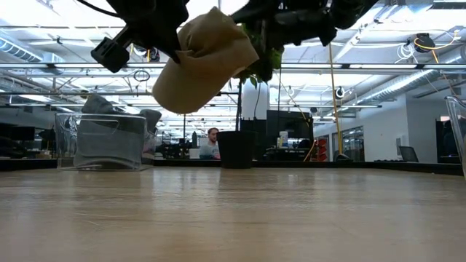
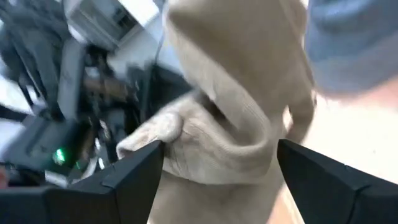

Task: Pick & Place hat
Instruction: Put the brown cap into the right transparent bin

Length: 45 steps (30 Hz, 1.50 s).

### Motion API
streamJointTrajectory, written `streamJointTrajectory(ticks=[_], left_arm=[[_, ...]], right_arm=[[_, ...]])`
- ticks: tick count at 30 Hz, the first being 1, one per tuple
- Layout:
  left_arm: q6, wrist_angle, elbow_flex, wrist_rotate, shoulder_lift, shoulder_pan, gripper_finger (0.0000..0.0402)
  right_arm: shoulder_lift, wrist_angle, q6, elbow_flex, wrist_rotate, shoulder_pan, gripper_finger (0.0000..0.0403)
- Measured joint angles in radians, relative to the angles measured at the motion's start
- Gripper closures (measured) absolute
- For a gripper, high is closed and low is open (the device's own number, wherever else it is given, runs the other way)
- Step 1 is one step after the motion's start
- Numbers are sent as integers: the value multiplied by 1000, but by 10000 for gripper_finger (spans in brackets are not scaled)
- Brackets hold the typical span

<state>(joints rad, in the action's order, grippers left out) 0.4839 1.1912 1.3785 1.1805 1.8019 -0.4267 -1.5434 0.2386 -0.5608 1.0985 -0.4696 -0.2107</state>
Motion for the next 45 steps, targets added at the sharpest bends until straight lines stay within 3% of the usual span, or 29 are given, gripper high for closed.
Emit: streamJointTrajectory(ticks=[9, 17, 22, 30, 38, 42, 45], left_arm=[[4, -18, 0, -7, 0, 7, 396], [-19, -23, 0, -12, 0, 10, 397], [-63, -21, 0, -29, 0, 10, 392], [-137, -23, 0, -61, 0, 9, 387], [-268, -24, 2, -129, 0, 9, 395], [-341, -32, 2, -162, 0, 10, 367], [-496, -46, 2, -193, 0, 11, 340]], right_arm=[[-43, 100, -88, 4, -4, 6, 104], [-60, 85, -101, 2, 46, 16, 121], [-54, 86, -72, 3, 41, 14, 188], [-55, 87, -32, 3, -99, 14, 379], [-47, 72, 5, 2, -107, 14, 390], [-47, 68, 9, 2, -107, 14, 390], [-47, 69, 18, 2, -108, 13, 390]])
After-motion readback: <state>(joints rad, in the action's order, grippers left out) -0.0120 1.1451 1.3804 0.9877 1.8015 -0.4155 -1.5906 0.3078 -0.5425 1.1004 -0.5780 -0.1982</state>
